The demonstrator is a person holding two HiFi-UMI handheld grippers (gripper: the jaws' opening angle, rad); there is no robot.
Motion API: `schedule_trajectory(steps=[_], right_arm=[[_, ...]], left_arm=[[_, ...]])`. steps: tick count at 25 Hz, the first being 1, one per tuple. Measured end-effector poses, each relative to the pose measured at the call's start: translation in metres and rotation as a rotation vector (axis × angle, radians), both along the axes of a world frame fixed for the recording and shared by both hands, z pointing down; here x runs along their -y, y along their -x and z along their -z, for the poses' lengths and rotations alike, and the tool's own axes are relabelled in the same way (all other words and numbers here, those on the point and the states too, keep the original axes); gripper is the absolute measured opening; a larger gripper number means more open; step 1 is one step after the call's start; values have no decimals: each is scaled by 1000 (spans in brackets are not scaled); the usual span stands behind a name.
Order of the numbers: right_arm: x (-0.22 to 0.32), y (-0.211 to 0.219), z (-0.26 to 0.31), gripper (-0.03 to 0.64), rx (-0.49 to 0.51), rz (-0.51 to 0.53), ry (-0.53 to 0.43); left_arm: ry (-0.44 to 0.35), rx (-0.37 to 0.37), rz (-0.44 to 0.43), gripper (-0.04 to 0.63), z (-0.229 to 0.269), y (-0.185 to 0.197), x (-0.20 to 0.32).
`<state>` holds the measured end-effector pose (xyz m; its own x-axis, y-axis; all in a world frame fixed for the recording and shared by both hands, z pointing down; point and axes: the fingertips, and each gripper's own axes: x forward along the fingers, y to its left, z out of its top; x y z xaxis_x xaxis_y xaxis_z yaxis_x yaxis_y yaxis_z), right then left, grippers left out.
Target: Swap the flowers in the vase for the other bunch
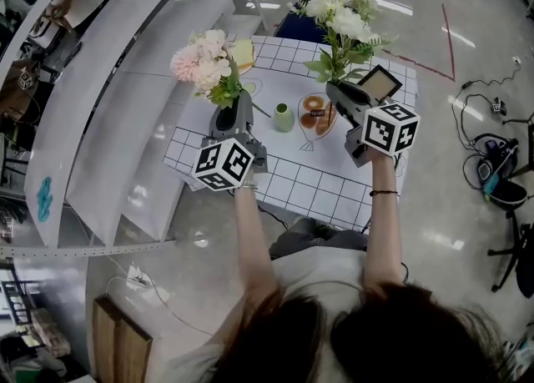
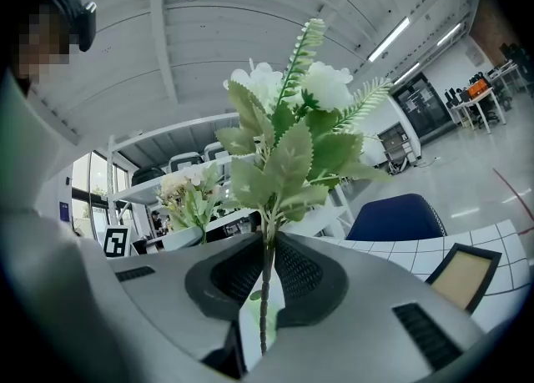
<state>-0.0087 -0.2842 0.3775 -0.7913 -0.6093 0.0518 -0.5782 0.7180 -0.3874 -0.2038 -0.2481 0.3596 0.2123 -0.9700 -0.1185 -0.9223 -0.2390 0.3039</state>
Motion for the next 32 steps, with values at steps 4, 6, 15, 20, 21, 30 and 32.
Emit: schedule_trajectory(steps=[4, 6, 15, 20, 21, 30, 32], right_arm=[[0, -1, 1, 41, 2, 2, 1], [0, -1, 1, 41, 3, 1, 2], [1, 0, -1, 41, 3, 8, 2], [1, 0, -1, 41, 5, 12, 4], [1, 0, -1, 41, 6, 13, 5], [-2, 1, 4, 41, 27, 11, -6], [-2, 4, 6, 40, 35, 10, -8]], left_arm=[[15, -21, 19, 87, -6, 6, -5], [24, -24, 25, 86, -8, 9, -7], [46, -31, 53, 78, -16, 16, -10], [53, -30, 55, 78, -18, 17, -11], [56, -32, 58, 78, -19, 17, -12], [78, -32, 78, 78, -28, 20, -26], [84, -32, 83, 78, -29, 22, -28]])
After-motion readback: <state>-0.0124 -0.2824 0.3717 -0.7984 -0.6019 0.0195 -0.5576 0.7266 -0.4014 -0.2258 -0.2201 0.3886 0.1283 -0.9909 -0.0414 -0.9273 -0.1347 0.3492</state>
